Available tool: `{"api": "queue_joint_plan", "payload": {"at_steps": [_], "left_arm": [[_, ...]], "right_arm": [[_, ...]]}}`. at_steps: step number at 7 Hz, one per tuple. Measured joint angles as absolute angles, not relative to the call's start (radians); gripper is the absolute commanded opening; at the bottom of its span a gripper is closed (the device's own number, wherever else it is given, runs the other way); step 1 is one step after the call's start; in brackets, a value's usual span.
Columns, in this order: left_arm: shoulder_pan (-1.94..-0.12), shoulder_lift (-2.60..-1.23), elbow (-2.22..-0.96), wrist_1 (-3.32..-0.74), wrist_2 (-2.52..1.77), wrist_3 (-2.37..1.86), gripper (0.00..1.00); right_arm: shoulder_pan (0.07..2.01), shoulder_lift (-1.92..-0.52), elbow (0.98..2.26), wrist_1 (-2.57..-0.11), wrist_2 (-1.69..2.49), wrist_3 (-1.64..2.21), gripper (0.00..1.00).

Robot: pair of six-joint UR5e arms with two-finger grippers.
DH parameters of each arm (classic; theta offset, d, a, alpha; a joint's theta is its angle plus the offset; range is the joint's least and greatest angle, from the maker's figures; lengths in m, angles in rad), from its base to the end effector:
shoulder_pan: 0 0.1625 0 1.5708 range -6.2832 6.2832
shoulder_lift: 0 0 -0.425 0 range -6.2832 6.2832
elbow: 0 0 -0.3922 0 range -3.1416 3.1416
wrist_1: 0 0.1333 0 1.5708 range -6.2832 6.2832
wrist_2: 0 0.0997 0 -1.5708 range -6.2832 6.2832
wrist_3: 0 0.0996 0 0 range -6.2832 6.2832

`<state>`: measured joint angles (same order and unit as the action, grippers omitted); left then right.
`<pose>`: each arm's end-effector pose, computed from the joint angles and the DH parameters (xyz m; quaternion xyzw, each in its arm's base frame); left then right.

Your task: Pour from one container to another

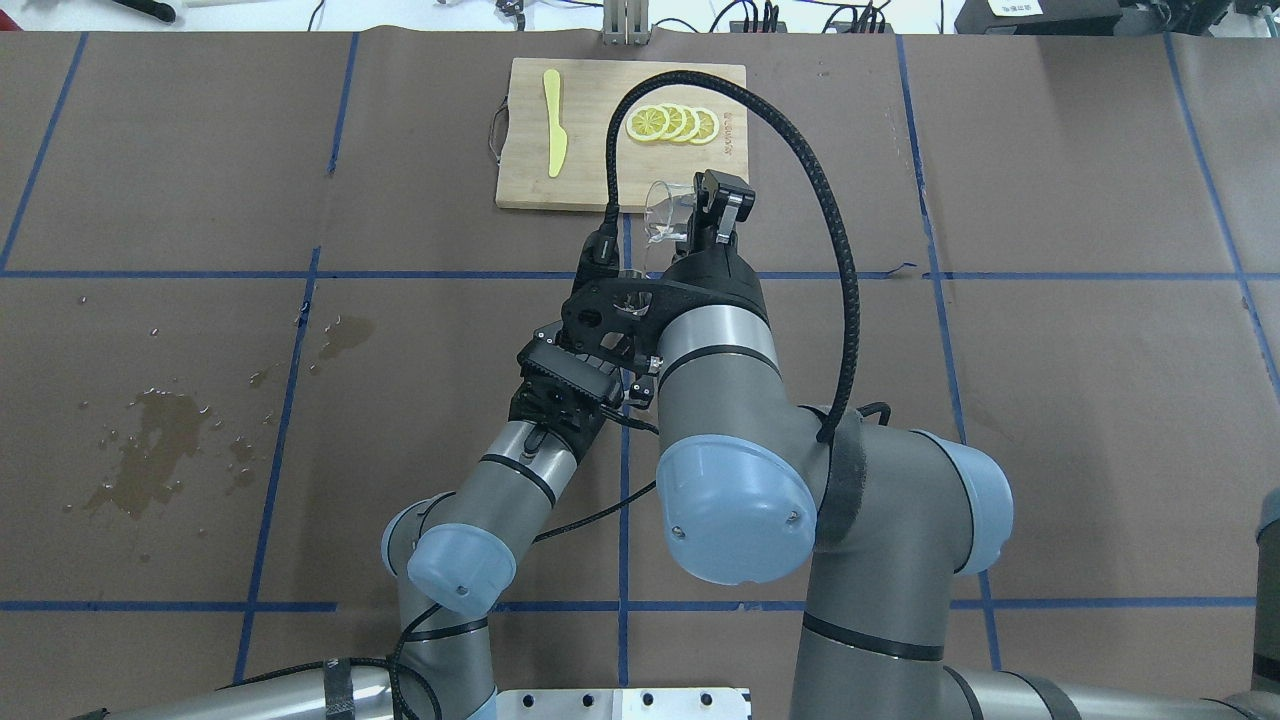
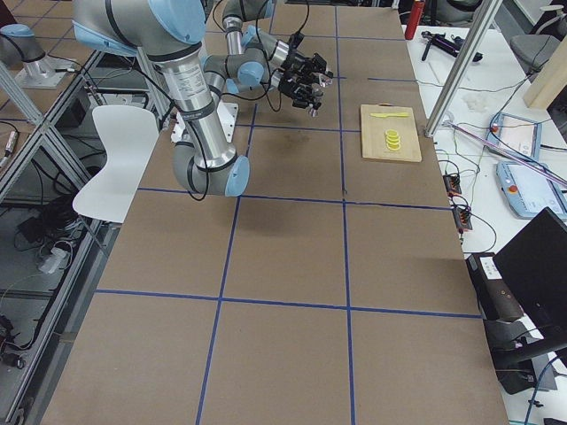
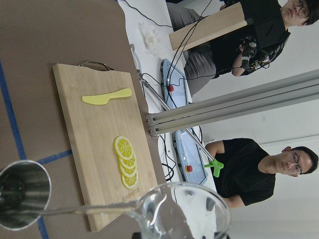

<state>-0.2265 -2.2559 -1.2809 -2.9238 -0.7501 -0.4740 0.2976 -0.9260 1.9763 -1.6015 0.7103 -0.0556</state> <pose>0.6165 -0.3536 0.2305 0.6341 0.3976 -0.0294 0.6626 -0.4723 -0.3633 0.1110 0.5720 0.0450 -0.3289 0.7501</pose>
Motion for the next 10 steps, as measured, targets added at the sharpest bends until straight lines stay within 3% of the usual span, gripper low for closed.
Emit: {"api": "queue_joint_plan", "payload": {"at_steps": [10], "left_arm": [[-0.226, -2.255, -1.281, -2.924, -0.75, -0.474, 0.0]], "right_arm": [[0.301, -0.882, 1.984, -1.669, 0.712, -0.145, 0.0]]}}
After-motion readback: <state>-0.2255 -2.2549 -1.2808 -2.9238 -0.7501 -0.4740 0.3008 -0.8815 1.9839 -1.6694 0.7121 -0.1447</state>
